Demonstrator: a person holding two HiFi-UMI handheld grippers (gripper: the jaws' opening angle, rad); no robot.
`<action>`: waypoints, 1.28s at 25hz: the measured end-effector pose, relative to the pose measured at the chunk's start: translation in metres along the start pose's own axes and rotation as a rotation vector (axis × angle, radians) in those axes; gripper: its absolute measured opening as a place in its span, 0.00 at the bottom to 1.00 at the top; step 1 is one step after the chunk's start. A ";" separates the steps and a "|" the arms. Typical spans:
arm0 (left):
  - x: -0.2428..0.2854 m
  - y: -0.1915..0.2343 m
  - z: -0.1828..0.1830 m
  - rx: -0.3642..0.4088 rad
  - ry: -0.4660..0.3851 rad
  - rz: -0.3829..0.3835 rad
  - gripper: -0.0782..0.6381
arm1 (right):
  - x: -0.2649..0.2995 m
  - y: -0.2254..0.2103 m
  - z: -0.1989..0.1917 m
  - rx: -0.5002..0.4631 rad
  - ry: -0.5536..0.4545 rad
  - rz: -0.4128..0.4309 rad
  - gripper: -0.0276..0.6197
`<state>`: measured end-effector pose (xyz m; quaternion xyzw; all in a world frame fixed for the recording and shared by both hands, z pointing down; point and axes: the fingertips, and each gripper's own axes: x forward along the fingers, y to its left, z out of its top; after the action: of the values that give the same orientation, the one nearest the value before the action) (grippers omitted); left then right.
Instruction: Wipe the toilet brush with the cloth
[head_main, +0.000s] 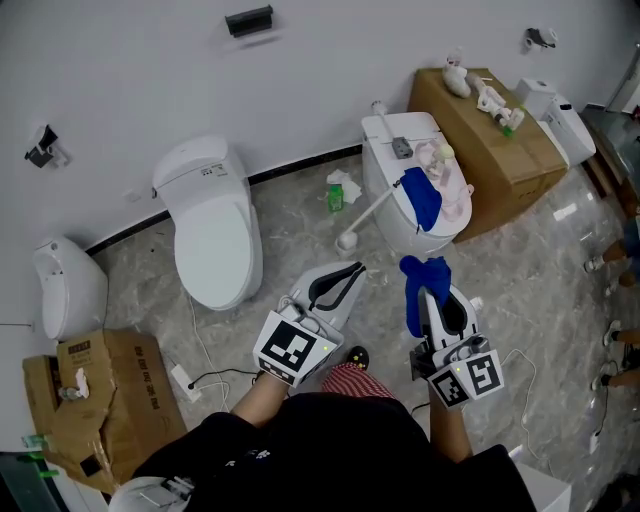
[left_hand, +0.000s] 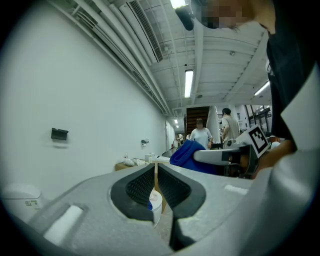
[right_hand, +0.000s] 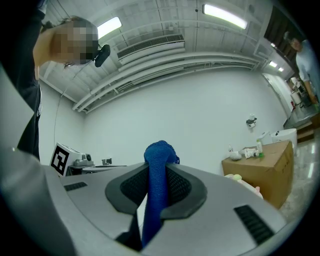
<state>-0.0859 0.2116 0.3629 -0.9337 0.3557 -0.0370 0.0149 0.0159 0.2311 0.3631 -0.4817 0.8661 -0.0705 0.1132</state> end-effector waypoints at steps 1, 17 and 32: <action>0.005 0.000 0.000 0.002 0.001 -0.001 0.12 | 0.001 -0.005 0.001 0.001 -0.001 -0.002 0.14; 0.070 -0.005 0.013 0.049 0.002 -0.002 0.12 | 0.009 -0.070 0.016 0.014 -0.033 0.002 0.14; 0.106 -0.007 0.016 0.065 0.009 -0.035 0.12 | 0.006 -0.102 0.024 0.015 -0.050 -0.029 0.14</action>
<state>-0.0013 0.1467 0.3533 -0.9387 0.3380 -0.0530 0.0428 0.1030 0.1720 0.3632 -0.4949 0.8554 -0.0666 0.1375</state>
